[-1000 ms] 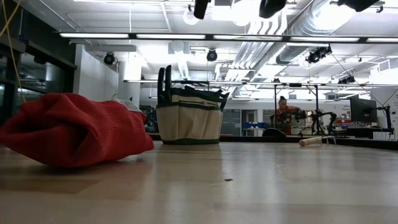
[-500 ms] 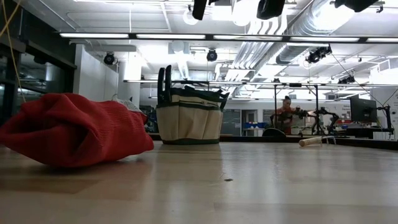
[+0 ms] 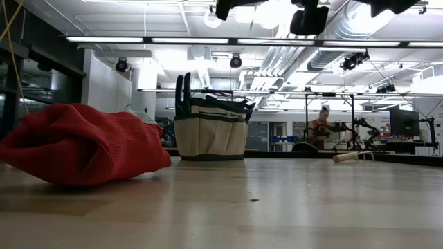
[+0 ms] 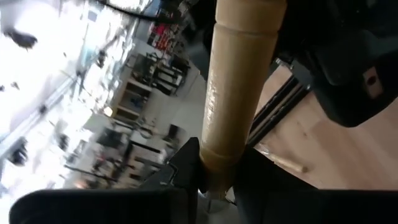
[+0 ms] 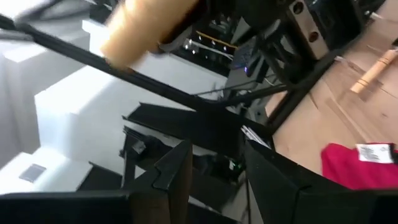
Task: Pick & Place Garden tools in Gardening bag
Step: Put the brown trowel into the white gardening bag
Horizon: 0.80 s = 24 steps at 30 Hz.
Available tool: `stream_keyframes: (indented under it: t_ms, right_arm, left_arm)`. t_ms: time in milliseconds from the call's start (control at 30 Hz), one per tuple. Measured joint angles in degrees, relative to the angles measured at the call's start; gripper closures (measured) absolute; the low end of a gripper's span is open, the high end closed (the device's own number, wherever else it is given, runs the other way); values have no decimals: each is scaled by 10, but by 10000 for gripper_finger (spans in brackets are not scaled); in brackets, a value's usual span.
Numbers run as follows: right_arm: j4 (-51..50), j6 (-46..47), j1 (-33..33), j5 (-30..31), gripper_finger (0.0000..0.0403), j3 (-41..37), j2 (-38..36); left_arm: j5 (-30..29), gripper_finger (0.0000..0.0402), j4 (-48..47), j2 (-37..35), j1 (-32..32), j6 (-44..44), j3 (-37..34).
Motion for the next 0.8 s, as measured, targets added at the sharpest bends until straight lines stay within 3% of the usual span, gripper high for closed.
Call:
stream_keyframes:
  t_ms: [100, 300, 567, 700, 800]
  right_arm:
    - [-46, -17, -13, -15, 264, 0, -21]
    - [-168, -74, -43, -11, 264, -1, -89]
    - [-259, -179, -88, 51, 264, -1, -160]
    - [-264, -241, -106, 83, 264, -1, -170]
    - [-263, -295, -114, 111, 264, -1, -170]
  left_arm:
    - [27, 340, -23, -5, 16, -75, 0]
    - [148, 340, -70, -6, 65, -225, 0]
    - [368, 340, -84, -6, 131, -370, 0]
    - [445, 340, -84, -6, 164, -432, 0]
    - [468, 340, -81, -3, 183, -460, 0]
